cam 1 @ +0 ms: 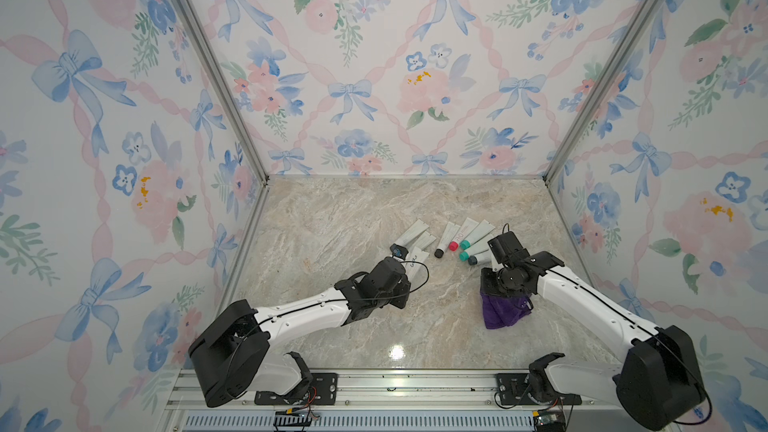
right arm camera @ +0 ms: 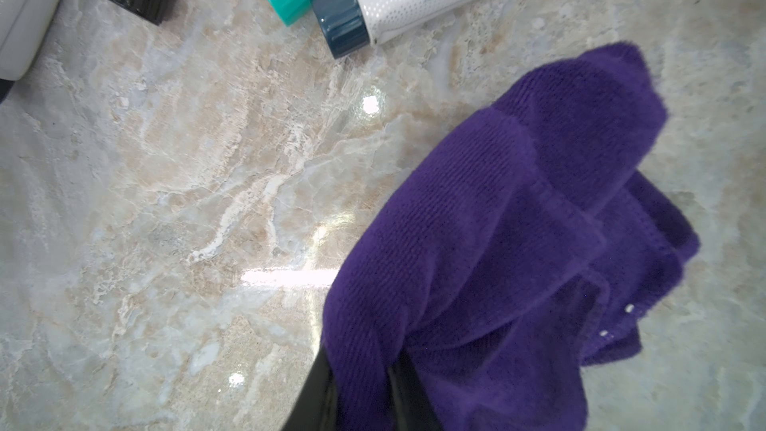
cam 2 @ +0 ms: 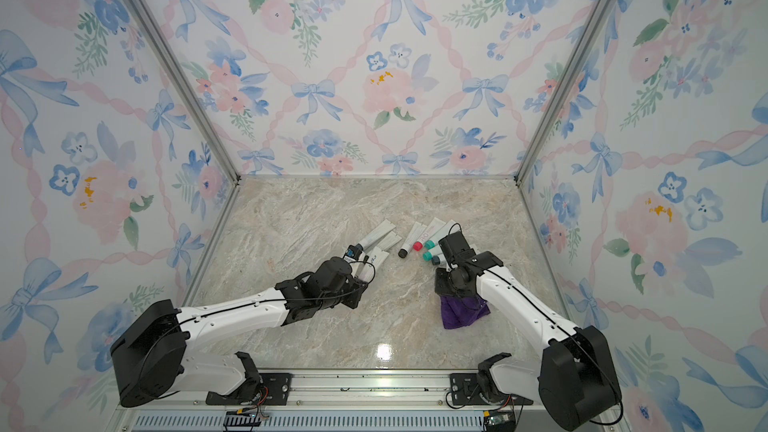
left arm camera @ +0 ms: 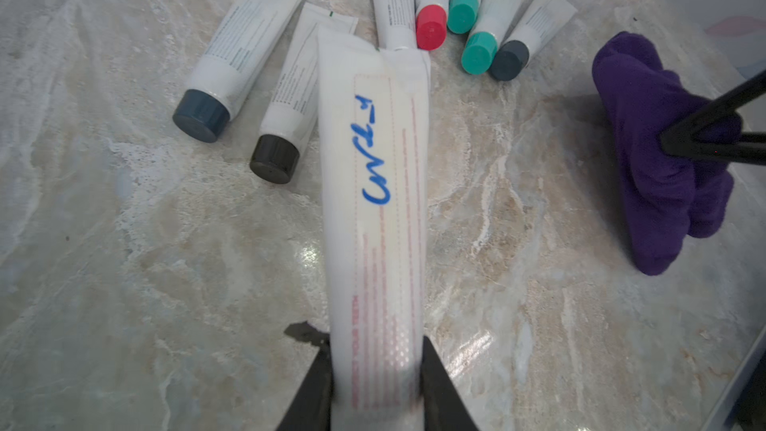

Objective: Wipe the surface of the toothpaste tube
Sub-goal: Place the toothpaste at the center of the board, then wipe the dirt from the toothpaste tube.

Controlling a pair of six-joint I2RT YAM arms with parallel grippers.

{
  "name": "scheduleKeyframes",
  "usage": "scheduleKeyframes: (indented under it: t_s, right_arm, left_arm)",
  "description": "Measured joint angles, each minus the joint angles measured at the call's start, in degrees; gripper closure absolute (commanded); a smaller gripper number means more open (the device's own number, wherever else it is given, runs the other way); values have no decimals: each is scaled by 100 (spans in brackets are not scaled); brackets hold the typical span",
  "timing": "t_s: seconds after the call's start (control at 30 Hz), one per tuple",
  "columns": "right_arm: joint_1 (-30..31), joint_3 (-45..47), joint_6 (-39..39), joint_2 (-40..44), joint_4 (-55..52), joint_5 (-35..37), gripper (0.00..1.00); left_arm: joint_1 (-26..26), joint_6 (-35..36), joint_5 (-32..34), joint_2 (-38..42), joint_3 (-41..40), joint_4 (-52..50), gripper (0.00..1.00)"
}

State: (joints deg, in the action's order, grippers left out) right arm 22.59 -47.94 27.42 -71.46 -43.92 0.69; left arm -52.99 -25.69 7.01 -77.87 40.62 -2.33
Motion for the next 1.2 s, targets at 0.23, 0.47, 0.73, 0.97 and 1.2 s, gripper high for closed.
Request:
scheduleKeyframes:
  t_s: [0.23,0.47,0.73,0.97,1.2]
  right_arm:
    - [0,0,0,0,-4,0,80]
    - [26,0,2,0,-7,0,80]
    - [153,11,24,0,-7,-2,80]
    - [254,37,63,-2,-7,0,80]
    - [402,37,111,-17,-4,-66,80]
  left_arm:
    - [-1010,267,-46,-1123,243,96,74]
    - [-1399,417,-46,-1749,511,107,66]
    - [-1561,540,-46,-1725,400,400,44]
    - [-1561,557,-46,-1298,-129,584,43]
    - [-1561,608,-133,-1344,-258,800,53]
